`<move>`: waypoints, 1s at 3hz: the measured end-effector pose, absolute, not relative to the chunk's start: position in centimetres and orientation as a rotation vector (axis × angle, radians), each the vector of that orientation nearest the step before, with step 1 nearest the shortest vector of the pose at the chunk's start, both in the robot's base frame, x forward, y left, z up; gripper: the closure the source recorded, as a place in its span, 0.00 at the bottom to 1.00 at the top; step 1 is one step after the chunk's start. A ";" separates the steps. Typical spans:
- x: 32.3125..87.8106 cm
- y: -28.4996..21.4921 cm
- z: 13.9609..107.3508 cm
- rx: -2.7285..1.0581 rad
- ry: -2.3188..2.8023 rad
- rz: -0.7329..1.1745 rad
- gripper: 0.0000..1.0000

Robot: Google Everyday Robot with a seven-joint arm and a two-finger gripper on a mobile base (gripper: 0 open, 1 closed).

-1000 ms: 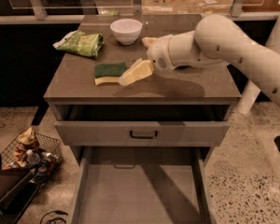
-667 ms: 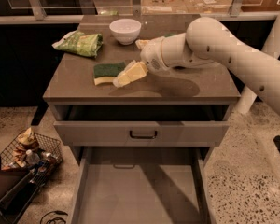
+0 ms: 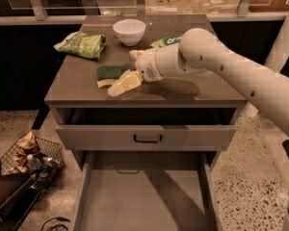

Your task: Place sponge into middle drawer

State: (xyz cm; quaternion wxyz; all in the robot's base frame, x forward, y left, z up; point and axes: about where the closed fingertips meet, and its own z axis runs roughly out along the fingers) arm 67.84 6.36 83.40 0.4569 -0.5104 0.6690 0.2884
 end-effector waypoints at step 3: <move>67.3 8.7 81.4 -1.259 1.613 0.797 0.60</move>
Offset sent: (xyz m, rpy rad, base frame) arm -0.0044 0.0260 -0.0284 0.0858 0.0287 0.0600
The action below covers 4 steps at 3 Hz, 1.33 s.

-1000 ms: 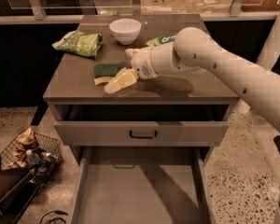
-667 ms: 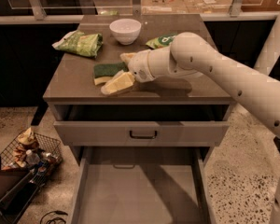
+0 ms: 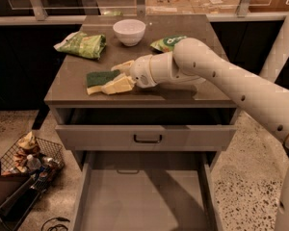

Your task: Place sponge into middle drawer

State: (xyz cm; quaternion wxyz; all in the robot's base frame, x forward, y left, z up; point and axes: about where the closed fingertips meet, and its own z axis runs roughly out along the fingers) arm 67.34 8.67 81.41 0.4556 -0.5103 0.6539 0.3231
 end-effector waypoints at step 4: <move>67.4 9.4 82.1 -1.291 1.613 0.815 1.00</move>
Offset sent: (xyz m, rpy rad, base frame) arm -0.0007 0.0022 -0.0005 0.0004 0.0011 0.0037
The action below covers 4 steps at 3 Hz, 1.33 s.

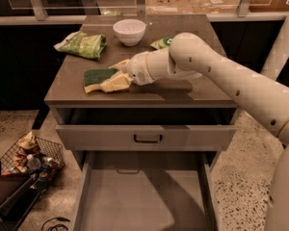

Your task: Place sponge into middle drawer

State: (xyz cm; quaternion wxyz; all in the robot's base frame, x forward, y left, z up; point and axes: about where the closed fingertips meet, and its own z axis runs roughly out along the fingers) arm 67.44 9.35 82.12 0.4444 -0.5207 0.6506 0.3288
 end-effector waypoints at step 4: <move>56.2 6.2 89.0 -1.233 1.677 0.691 1.00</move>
Offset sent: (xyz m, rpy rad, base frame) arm -0.0663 -0.0378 0.0702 -0.0491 -0.0176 -0.0399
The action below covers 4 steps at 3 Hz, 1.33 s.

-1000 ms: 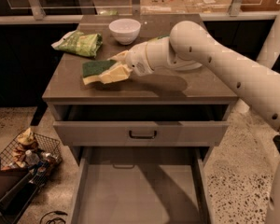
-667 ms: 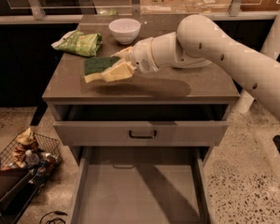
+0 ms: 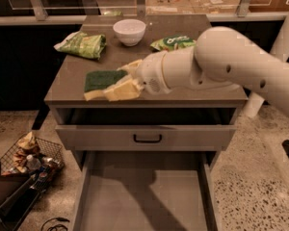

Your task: Place sponge into middle drawer

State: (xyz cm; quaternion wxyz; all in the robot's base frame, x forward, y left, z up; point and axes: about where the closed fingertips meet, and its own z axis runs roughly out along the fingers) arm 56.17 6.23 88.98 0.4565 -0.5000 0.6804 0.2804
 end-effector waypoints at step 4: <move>39.7 0.2 75.9 -1.025 1.960 0.461 1.00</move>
Offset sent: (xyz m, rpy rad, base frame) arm -0.1752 -0.0537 -0.1142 -0.2450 0.1192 -0.2898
